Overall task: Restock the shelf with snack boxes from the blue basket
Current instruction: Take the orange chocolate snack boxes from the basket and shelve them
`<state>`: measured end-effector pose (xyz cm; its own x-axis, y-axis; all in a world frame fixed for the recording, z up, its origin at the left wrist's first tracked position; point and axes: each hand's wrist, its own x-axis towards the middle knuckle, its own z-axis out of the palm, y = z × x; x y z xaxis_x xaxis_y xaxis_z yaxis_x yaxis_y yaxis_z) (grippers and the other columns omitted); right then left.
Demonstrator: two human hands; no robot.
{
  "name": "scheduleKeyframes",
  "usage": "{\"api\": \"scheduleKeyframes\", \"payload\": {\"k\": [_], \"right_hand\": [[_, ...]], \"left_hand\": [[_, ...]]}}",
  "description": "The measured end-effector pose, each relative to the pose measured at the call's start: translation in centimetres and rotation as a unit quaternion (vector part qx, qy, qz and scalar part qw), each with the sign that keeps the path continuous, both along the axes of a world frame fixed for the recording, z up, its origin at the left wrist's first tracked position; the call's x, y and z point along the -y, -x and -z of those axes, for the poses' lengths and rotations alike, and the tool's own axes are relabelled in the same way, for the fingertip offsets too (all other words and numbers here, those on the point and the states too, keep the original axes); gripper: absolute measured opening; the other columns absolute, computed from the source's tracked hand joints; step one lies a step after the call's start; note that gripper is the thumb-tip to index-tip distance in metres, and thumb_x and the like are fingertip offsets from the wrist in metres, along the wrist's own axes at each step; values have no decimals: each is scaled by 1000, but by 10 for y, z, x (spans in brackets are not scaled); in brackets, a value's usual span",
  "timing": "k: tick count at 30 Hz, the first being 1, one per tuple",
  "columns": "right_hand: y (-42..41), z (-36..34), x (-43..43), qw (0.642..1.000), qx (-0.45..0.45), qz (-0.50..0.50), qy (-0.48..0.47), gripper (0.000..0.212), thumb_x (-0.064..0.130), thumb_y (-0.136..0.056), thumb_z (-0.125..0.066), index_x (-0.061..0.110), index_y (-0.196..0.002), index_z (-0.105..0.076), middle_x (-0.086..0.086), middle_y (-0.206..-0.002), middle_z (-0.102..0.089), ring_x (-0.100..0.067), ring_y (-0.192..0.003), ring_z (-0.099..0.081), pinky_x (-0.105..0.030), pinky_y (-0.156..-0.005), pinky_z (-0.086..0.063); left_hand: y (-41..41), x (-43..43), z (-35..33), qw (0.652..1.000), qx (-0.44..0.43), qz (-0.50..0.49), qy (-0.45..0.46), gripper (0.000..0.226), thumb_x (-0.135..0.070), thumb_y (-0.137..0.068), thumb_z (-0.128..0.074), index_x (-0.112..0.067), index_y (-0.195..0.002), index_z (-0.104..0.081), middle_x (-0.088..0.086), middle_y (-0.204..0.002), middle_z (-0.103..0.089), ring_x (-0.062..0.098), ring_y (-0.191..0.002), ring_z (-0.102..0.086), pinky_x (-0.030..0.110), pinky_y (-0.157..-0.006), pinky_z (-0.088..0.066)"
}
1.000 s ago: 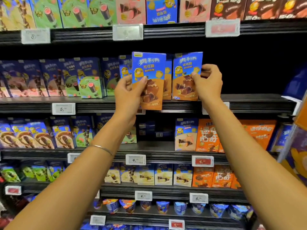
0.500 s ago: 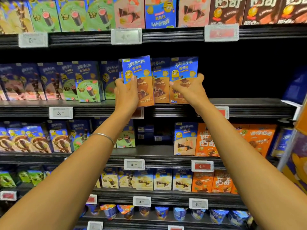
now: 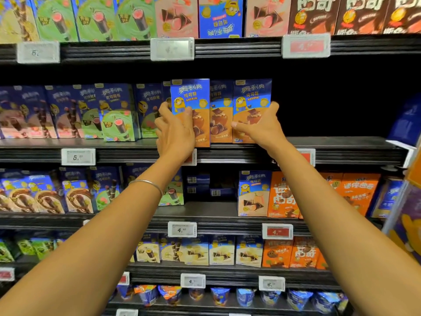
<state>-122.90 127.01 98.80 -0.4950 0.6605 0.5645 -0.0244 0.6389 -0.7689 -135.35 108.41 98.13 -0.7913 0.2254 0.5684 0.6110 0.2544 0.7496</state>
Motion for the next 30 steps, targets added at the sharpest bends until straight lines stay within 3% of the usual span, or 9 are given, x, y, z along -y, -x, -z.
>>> {"api": "scheduleKeyframes", "payload": {"k": [4,9,16,21,24,26,28,30], "right_hand": [[1,0,-6,1000,14,-9,-1,97,40,-72,-89,15,-138,-24,-7,-135,-54,-23,-123,-57,-39,-102,-51],[6,1,-12,1000,17,8,-2,91,34,-73,-90,16,-135,-26,-8,-133,-56,-20,-116,-62,-31,-93,-51],[16,2,-18,999,21,33,-7,94,36,-71,-90,15,-138,-27,-8,-133,-58,-23,-117,-61,-31,-92,-49],[22,2,-25,999,41,30,10,100,41,-69,-90,18,-141,-25,-8,-139,-53,-23,-121,-56,-34,-100,-46],[20,-3,-24,997,41,16,67,110,41,-66,-91,15,-147,-22,-8,-141,-53,-26,-127,-55,-42,-106,-49],[15,-7,-19,994,35,31,99,116,41,-63,-91,11,-150,-20,-11,-143,-51,-28,-126,-55,-30,-91,-54],[7,-9,-10,993,13,57,99,110,41,-65,-89,10,-149,-24,-10,-144,-50,-28,-124,-55,-17,-71,-45],[-7,-8,7,994,-27,65,89,101,42,-72,-85,12,-150,-29,-8,-145,-48,-22,-125,-53,-20,-78,-43]], "left_hand": [[1,3,1,998,7,37,43,98,-76,-95,-37,-19,-166,0,21,-162,-23,41,-149,-30,60,-119,-32],[10,8,2,994,-4,69,90,129,-77,-84,-67,-16,-166,13,19,-164,-18,39,-152,-25,54,-117,-32],[18,7,2,996,-30,48,65,106,-64,-92,-68,-14,-165,-11,17,-154,-39,37,-135,-49,44,-97,-45],[20,3,3,995,-51,31,76,107,-68,-90,-68,-10,-163,-15,18,-152,-42,38,-132,-52,40,-88,-40],[20,5,3,996,-51,41,59,111,-67,-89,-71,-9,-165,-13,15,-157,-44,35,-141,-47,44,-100,-45],[17,9,3,997,-44,49,40,118,-66,-88,-72,-8,-167,-7,13,-165,-37,32,-151,-38,48,-114,-40],[12,15,3,997,-23,69,-3,121,-65,-88,-73,-9,-168,-2,11,-172,-26,29,-158,-26,47,-123,-31],[4,25,5,993,-2,99,-68,113,-59,-93,-71,-11,-169,-4,9,-175,-19,25,-161,-21,44,-128,-26]]}}
